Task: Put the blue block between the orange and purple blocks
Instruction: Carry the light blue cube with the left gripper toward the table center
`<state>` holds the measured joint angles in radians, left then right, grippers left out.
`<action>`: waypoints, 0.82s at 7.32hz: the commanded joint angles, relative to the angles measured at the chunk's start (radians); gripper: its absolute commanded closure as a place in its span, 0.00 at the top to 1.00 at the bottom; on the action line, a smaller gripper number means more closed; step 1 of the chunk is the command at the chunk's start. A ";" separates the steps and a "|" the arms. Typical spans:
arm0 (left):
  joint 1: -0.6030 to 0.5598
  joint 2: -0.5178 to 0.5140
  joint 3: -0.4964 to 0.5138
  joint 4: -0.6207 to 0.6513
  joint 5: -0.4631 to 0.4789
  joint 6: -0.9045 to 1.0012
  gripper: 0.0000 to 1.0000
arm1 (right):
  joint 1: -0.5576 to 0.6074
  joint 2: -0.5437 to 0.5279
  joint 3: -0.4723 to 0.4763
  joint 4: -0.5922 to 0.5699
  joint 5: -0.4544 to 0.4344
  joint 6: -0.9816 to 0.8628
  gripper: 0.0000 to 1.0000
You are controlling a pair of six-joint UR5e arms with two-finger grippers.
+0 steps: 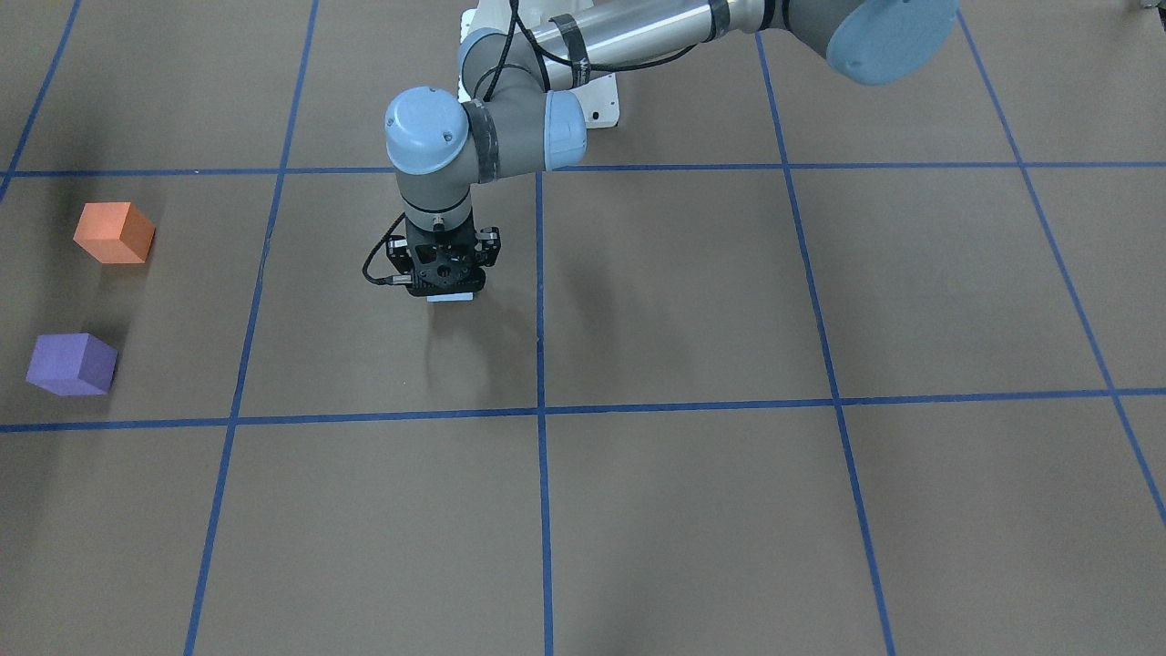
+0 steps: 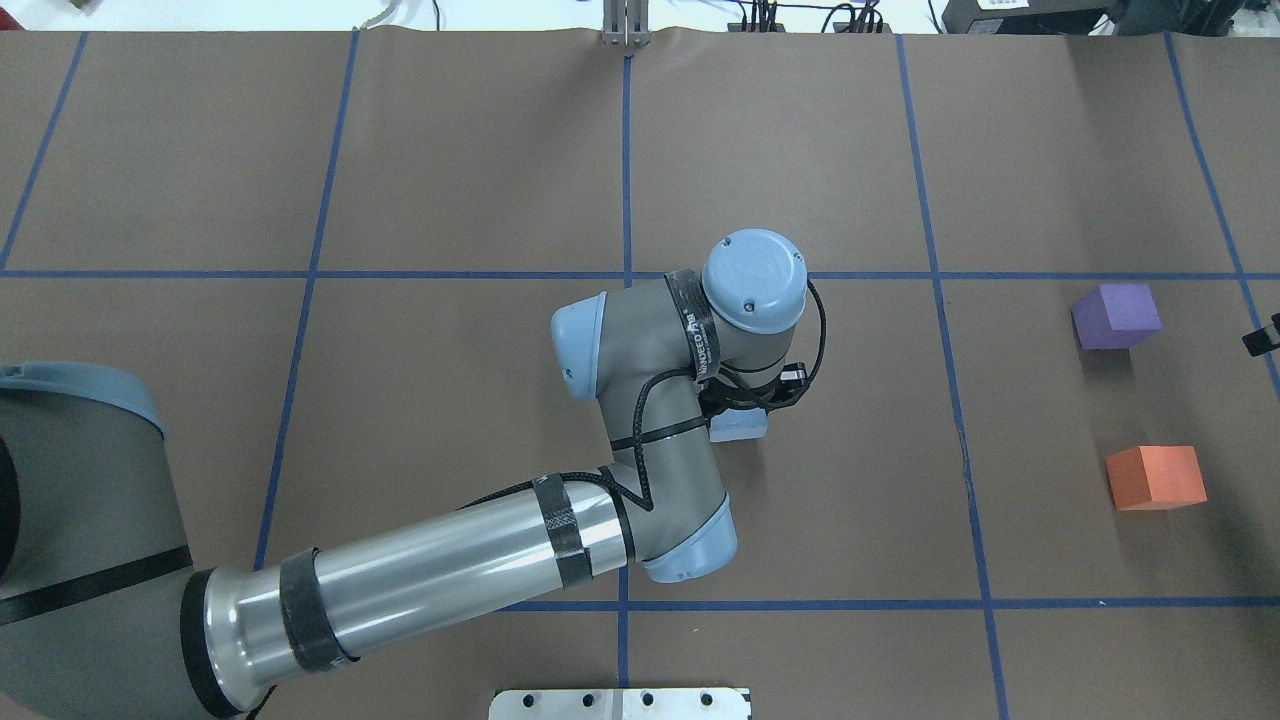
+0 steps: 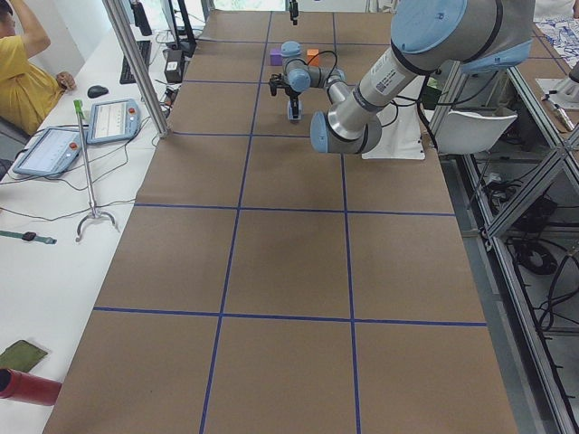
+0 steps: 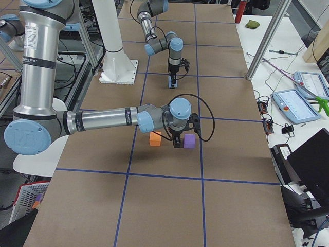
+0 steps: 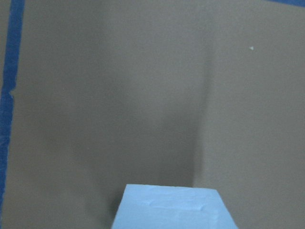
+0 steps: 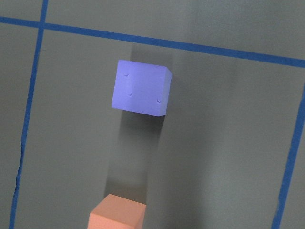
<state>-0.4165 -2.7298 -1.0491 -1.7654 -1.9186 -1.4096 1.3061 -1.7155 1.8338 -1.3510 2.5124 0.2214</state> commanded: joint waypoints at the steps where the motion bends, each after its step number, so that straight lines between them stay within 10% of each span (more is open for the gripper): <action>1: 0.002 -0.001 0.003 0.000 0.001 0.004 0.79 | -0.077 0.002 0.001 0.155 -0.009 0.102 1.00; 2: 0.002 -0.001 0.001 0.000 0.001 0.004 1.00 | -0.103 0.002 0.002 0.170 -0.009 0.105 1.00; 6: -0.042 0.008 -0.082 0.012 -0.009 0.004 1.00 | -0.221 0.124 0.001 0.171 -0.038 0.366 1.00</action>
<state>-0.4337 -2.7284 -1.0823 -1.7599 -1.9218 -1.4050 1.1316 -1.6519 1.8347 -1.1808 2.4947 0.4370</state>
